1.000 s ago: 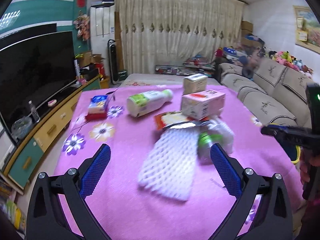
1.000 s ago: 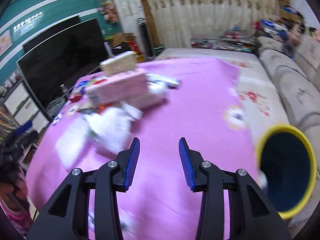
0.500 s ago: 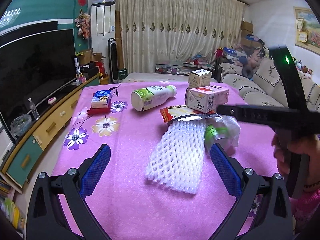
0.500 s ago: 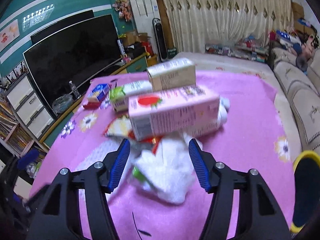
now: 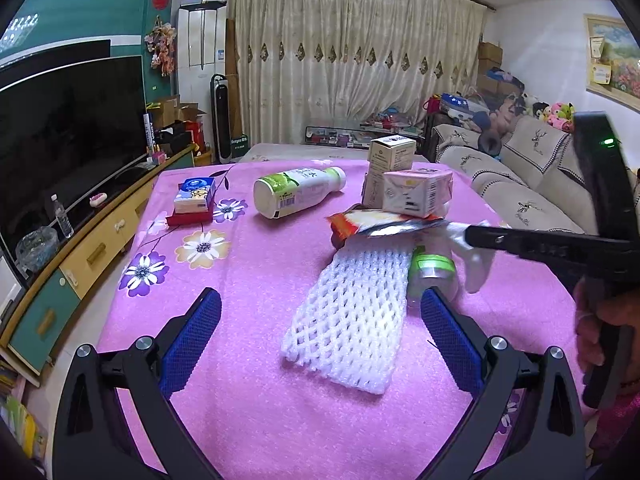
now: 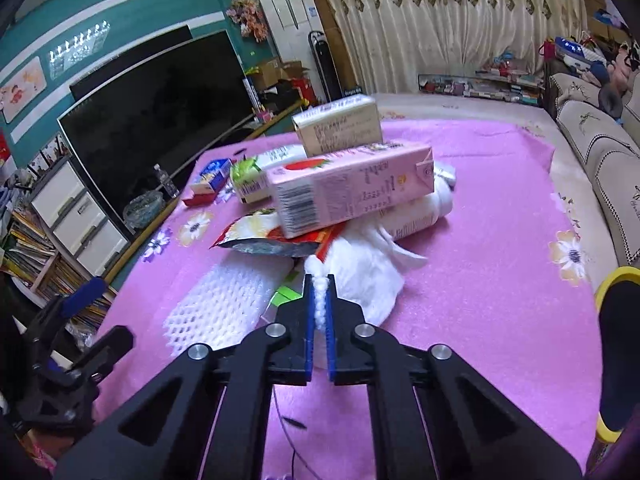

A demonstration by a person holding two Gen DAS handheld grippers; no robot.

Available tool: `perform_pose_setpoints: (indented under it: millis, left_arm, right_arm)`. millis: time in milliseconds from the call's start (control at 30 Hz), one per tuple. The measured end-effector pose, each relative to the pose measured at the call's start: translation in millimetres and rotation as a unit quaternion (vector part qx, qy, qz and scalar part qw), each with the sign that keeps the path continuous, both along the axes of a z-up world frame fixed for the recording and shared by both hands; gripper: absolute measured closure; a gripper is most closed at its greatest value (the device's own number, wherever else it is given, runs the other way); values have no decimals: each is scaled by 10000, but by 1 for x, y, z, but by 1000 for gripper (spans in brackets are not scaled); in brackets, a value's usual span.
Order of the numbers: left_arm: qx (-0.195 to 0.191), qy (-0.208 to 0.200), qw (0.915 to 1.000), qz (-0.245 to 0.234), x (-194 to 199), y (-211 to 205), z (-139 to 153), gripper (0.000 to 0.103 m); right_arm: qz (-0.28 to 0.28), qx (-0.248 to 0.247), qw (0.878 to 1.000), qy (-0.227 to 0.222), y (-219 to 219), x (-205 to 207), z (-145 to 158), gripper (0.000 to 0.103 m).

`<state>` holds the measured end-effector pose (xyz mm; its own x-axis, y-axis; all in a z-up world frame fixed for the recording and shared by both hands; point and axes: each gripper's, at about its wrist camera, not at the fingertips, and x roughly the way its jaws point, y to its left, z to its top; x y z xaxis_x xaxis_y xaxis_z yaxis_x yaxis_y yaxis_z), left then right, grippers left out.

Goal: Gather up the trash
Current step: 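Lift the white tissue with the right gripper and carry it over the bin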

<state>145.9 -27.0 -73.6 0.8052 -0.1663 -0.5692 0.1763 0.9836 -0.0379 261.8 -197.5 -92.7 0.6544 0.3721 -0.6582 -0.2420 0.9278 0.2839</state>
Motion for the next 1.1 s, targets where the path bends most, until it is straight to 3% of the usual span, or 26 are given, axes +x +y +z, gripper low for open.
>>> perform_pose_setpoints:
  millis: [733, 800, 900, 967, 1033, 1100]
  left_arm:
    - [-9, 5, 9999, -153, -7, -11, 0, 5]
    - [-15, 4, 9999, -161, -7, -11, -1, 5]
    - [-23, -15, 9998, -184, -9, -12, -1, 5]
    - [-19, -19, 9998, -198, -9, -13, 0, 5]
    - [-18, -15, 9998, -211, -9, -13, -1, 5]
    - [-14, 4, 9997, -224, -8, -14, -2, 5]
  right_arm:
    - [576, 427, 9908, -1148, -18, -57, 110, 98]
    - [450, 225, 9904, -1289, -19, -61, 117, 98]
    - [541, 375, 9891, -1316, -25, -67, 124, 98]
    - [303, 78, 9878, -1523, -27, -74, 129, 98]
    - [412, 277, 9874, -1500, -34, -76, 134, 98]
    - [303, 165, 9863, -1614, -37, -81, 141, 98]
